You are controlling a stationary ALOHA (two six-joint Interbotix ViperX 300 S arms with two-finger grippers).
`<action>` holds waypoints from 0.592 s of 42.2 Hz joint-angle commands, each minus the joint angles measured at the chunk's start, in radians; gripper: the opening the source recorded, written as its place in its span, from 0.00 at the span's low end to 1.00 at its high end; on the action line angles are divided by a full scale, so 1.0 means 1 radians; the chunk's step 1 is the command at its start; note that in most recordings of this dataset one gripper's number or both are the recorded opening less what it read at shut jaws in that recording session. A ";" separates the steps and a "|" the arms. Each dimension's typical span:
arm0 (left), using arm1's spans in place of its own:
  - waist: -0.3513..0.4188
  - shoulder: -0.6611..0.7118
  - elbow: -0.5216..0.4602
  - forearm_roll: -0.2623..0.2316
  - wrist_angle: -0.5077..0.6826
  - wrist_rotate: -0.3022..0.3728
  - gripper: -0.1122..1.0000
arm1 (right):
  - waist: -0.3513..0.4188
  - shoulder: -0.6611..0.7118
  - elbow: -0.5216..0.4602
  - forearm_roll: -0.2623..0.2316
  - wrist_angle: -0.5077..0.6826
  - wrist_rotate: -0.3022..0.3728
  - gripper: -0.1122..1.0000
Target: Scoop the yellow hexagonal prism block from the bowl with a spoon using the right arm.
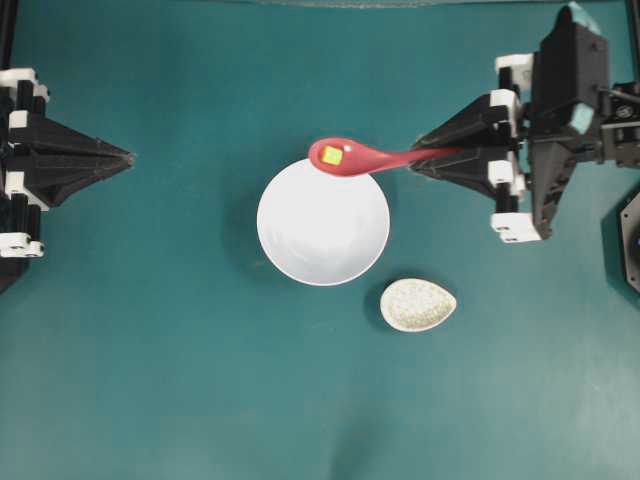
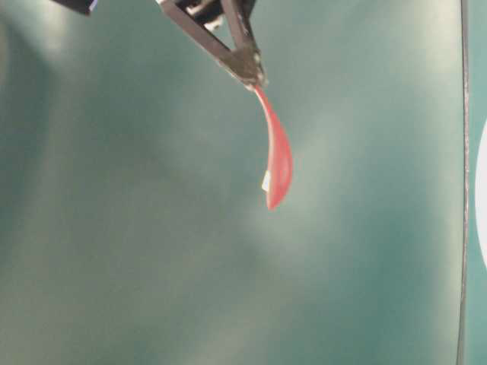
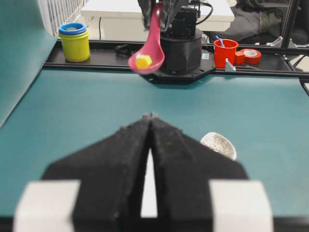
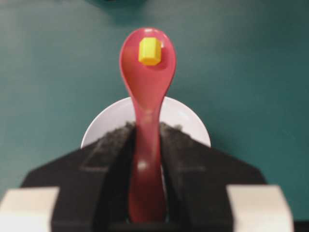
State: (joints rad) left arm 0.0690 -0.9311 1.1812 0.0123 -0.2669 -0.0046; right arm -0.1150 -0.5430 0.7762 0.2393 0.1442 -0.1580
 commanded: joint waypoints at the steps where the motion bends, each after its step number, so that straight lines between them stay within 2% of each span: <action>1: 0.003 0.006 -0.026 0.002 -0.006 0.000 0.10 | 0.002 -0.026 -0.008 -0.002 -0.003 -0.003 0.31; 25: 0.003 0.008 -0.026 0.002 -0.003 0.000 0.10 | 0.000 -0.028 -0.005 -0.002 -0.002 -0.014 0.31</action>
State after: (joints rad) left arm 0.0706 -0.9311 1.1796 0.0107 -0.2654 -0.0046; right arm -0.1166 -0.5599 0.7823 0.2393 0.1488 -0.1687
